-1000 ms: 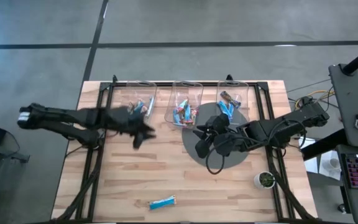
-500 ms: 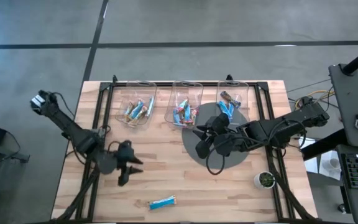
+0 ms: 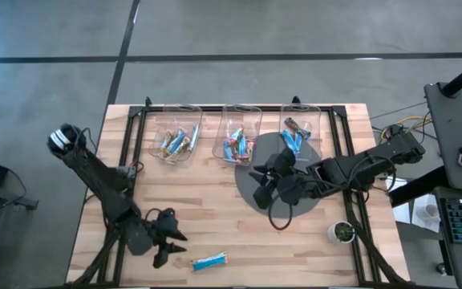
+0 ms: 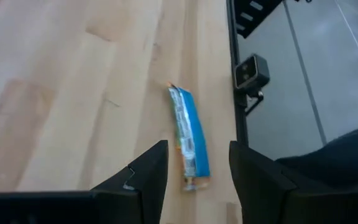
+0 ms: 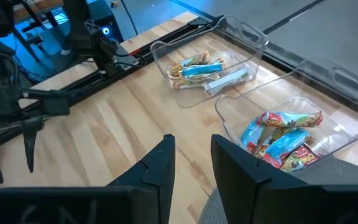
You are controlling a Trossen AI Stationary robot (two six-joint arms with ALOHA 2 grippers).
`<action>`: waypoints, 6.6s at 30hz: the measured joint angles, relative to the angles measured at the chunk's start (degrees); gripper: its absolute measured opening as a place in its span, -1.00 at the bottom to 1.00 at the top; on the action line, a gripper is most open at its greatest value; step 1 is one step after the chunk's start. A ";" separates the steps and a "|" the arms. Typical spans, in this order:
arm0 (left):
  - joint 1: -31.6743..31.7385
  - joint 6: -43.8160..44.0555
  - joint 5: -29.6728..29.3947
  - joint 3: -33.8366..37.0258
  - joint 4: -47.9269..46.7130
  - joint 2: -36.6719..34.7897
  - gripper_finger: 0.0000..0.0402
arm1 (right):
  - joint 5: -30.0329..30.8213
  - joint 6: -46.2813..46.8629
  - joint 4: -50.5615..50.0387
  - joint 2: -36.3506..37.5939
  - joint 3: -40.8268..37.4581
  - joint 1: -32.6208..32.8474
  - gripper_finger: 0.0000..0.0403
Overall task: Pick and place Granola Bars by type
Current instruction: Put the yellow granola bar into the left transparent bin, then return to Home Position
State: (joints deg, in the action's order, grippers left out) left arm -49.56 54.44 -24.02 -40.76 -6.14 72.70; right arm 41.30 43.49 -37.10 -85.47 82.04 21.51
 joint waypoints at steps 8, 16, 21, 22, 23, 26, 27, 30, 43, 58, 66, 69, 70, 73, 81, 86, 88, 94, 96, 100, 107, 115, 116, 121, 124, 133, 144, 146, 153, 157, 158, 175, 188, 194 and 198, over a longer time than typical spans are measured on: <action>-3.47 1.35 -1.57 -6.35 -0.06 9.14 -0.24 | -2.71 -0.34 0.07 0.00 0.00 0.27 -0.53; -4.83 1.57 -1.57 -13.46 -0.08 18.17 -0.24 | -3.33 -0.38 0.05 0.00 0.00 0.80 -0.53; -4.89 4.44 -1.55 -15.97 -3.86 22.19 -0.24 | -6.57 -0.68 0.00 0.00 0.00 0.87 -0.53; -4.86 6.95 -1.52 -16.25 -5.27 22.90 -0.24 | -7.02 -0.77 0.01 0.00 0.00 0.86 -0.53; -4.75 9.67 -1.50 -16.41 -5.93 23.56 -0.24 | -7.23 -0.95 0.00 0.00 0.00 0.86 -0.53; -4.61 16.06 -1.46 -16.43 -5.65 25.32 -0.24 | -7.43 -1.37 -0.03 0.00 0.00 1.10 -0.53; -4.61 17.16 -1.48 -16.43 -5.30 25.81 -0.24 | -7.49 -1.56 -0.03 0.00 0.00 1.21 -0.53; -4.61 16.01 -2.42 -17.00 -5.37 27.05 -0.24 | -8.01 -2.21 -0.07 0.00 0.00 1.50 -0.53; -4.25 2.41 -4.03 -24.69 -15.17 33.72 -0.24 | -8.99 -3.74 -0.58 0.00 0.00 1.63 -0.53; -3.76 10.37 -2.42 -24.65 -15.40 34.55 -0.24 | -8.64 -4.73 -1.70 0.00 -0.79 1.48 -0.53; -3.04 11.01 -2.32 -24.60 -15.41 34.55 -0.24 | -8.60 -3.99 -1.65 0.00 -2.29 1.48 -0.53; -2.91 12.39 -0.97 -24.58 -14.43 34.55 -0.24 | -8.60 -3.99 -1.65 0.00 -2.45 1.48 -0.53; -2.90 12.63 -0.45 -24.58 -14.10 34.55 -0.24 | -8.60 -4.01 -1.66 0.00 -2.45 1.48 -0.53; -2.90 13.22 0.05 -24.58 -14.04 34.55 -0.24 | -8.60 -4.10 -1.64 0.00 -2.45 1.48 -0.53; -2.47 14.54 1.12 -26.36 -14.69 38.02 -0.24 | -8.61 -4.66 -1.66 0.00 -2.45 1.48 -0.53; -2.54 18.18 -1.65 -29.51 -20.30 39.48 -0.24 | -8.62 -4.70 -1.77 0.00 -2.45 1.48 -0.53; -2.51 18.35 -4.11 -29.96 -22.61 39.78 -0.24 | -8.62 -4.71 -1.77 0.00 -2.45 1.48 -0.53; -2.38 19.65 -5.72 -30.20 -23.32 40.21 -0.25 | -8.62 -4.68 -1.77 0.00 -2.45 1.48 -0.53; -2.38 19.79 -5.72 -30.20 -23.57 40.21 -0.29 | -8.62 -4.66 -1.74 0.00 -2.45 1.48 -0.53; -2.23 21.94 -6.11 -30.20 -28.22 39.77 -0.44 | -8.64 -4.66 -1.73 0.00 -2.45 1.48 -0.53; -2.25 32.51 -8.62 -30.07 -40.69 36.56 -0.75 | -8.67 -4.68 -1.73 0.00 -2.45 1.48 -0.53; -2.21 52.42 -21.58 -30.11 -56.32 25.86 -0.81 | -8.79 -5.61 -1.75 0.00 -2.45 1.48 -0.53; -1.97 55.28 -23.31 -30.11 -58.99 24.29 -0.81 | -8.79 -5.98 -1.75 0.00 -2.45 1.48 -0.53; 1.77 57.98 -24.91 -30.11 -68.51 16.66 -0.81 | -8.79 -6.24 -1.69 -0.01 -2.30 1.48 -0.53; 5.96 56.65 -24.93 -30.11 -74.10 12.58 -0.81 | -8.78 -6.23 -1.60 -0.02 -2.00 1.48 -0.53; 28.71 40.24 -24.28 -22.71 -79.52 -3.41 -0.81 | -8.77 -3.60 -1.51 -0.02 -1.95 1.49 -0.53; 54.60 -8.89 -9.28 -3.52 -45.26 -18.27 -0.82 | -8.73 0.87 -1.37 -0.02 -2.01 1.50 -0.53; 56.66 -11.29 -9.03 -1.84 -44.42 -18.38 -0.82 | -8.67 2.15 -1.38 -0.02 -2.02 1.50 -0.53; 60.01 -18.57 -4.77 3.38 -39.96 -18.40 -0.82 | -8.09 5.26 -1.38 -0.02 -2.03 1.48 -0.53; 60.05 -13.66 -11.31 4.23 -39.47 -18.78 -0.78 | -6.74 7.13 -1.26 -0.02 -2.05 1.48 -0.53; 60.09 -13.07 -12.60 4.23 -39.32 -19.02 -0.74 | -6.63 7.42 -1.21 -0.02 -2.05 1.48 -0.53; 54.84 -11.37 -6.90 -3.84 -40.26 -21.18 -0.37 | -6.45 12.85 1.50 -0.02 -2.36 1.48 -0.53; 35.83 -24.21 -5.68 -14.75 -26.72 -25.50 -0.37 | -6.85 -1.68 18.71 -0.02 -1.95 2.13 -0.53; 32.83 -25.31 5.58 -12.06 -17.40 -25.46 -0.37 | -7.70 -0.04 20.05 -0.02 -1.95 1.36 -0.53; 31.38 -25.64 12.19 -6.79 -2.92 -25.23 -0.37 | -15.91 -6.25 25.84 -0.02 -2.47 1.29 -0.53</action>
State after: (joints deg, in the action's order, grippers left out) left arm -18.18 28.80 -11.83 -47.55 -9.06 47.46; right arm 25.40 37.24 -11.26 -85.49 79.57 22.80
